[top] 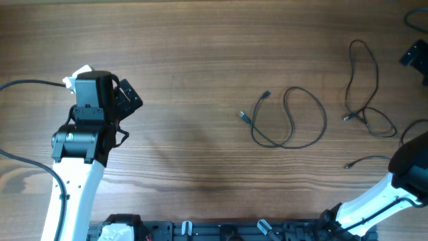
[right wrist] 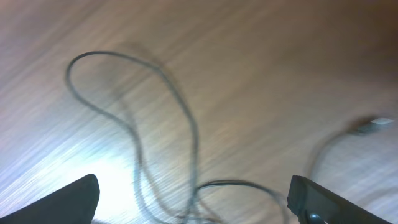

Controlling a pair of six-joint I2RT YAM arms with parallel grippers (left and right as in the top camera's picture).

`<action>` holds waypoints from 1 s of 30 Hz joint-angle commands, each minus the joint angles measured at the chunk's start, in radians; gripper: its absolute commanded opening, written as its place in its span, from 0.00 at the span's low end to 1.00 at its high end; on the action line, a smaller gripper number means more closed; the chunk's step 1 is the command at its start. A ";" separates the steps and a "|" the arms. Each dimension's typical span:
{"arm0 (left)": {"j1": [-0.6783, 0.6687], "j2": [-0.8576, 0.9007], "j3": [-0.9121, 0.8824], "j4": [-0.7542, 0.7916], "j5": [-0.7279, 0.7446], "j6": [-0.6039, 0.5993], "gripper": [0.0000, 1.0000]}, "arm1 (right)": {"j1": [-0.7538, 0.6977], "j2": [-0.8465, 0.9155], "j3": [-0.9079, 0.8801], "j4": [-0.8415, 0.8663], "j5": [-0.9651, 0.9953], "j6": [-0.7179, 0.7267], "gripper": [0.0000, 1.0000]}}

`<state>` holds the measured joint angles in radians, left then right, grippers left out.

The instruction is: Untangle cables

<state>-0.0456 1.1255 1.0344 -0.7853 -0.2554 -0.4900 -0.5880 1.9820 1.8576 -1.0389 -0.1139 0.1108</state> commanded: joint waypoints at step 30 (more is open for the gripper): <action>0.005 -0.011 0.006 0.002 0.005 0.012 1.00 | 0.592 -0.039 -0.390 0.117 -0.268 0.167 0.98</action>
<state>-0.0456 1.1255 1.0344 -0.7856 -0.2554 -0.4900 -0.0437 1.9671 1.5505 -0.9825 -0.4423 0.1486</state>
